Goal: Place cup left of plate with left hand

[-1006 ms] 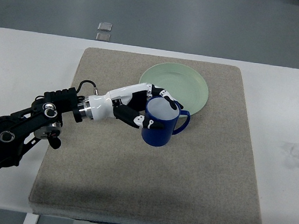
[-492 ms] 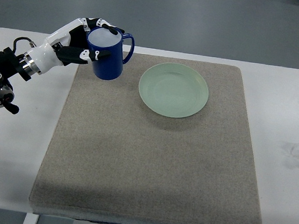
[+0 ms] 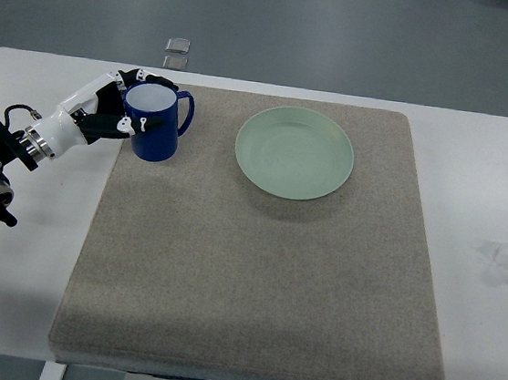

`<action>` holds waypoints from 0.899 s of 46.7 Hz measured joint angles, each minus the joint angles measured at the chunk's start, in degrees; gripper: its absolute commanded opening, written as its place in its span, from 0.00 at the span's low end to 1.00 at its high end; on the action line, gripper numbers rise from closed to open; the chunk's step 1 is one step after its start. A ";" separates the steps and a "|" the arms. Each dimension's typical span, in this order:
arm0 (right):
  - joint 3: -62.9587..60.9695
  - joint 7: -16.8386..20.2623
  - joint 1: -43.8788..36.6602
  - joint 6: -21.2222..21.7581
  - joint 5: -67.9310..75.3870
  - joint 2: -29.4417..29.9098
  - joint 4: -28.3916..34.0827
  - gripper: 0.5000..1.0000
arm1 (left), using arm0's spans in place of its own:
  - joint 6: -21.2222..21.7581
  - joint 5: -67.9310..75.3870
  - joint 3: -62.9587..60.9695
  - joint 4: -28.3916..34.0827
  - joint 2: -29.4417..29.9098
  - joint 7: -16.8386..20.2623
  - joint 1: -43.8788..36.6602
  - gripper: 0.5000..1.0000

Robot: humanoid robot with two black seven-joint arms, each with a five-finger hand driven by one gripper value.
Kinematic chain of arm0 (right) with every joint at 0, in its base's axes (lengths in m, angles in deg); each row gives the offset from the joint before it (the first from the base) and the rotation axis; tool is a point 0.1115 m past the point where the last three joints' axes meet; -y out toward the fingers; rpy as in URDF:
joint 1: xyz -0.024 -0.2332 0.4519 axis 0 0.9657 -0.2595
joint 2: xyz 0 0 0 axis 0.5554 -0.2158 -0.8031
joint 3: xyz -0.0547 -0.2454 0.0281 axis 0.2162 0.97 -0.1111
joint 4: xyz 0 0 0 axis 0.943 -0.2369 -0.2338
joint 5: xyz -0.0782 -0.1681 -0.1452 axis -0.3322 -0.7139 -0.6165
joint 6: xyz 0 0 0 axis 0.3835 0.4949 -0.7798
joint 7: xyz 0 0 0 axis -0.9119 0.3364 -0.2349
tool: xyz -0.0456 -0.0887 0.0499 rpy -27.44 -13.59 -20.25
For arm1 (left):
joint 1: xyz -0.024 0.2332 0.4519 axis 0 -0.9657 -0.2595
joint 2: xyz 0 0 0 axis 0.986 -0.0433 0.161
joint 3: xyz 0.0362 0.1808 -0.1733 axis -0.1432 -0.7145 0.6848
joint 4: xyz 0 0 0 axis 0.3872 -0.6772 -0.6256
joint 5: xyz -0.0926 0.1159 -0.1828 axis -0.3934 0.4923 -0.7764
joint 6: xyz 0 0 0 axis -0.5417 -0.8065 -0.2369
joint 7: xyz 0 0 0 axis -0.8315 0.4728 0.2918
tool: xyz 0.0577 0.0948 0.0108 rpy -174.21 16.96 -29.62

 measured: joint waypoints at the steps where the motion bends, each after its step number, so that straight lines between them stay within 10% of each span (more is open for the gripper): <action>1: 0.00 0.00 0.00 0.00 0.00 0.00 0.00 0.86 | 0.34 0.01 -0.04 0.17 -0.02 0.04 0.00 0.51; 7: 0.00 0.00 0.00 0.00 0.00 0.00 0.00 0.86 | 1.93 0.01 -0.15 0.97 -0.12 0.07 -0.01 0.56; 20: 0.00 -0.01 0.01 0.00 0.00 0.00 0.00 0.86 | 2.16 -0.53 -0.94 3.78 -1.08 0.08 -0.01 0.98; 42: 0.00 -0.02 0.01 0.01 0.00 0.00 0.00 0.86 | -1.15 -3.50 -1.04 3.33 -0.06 0.08 0.68 0.99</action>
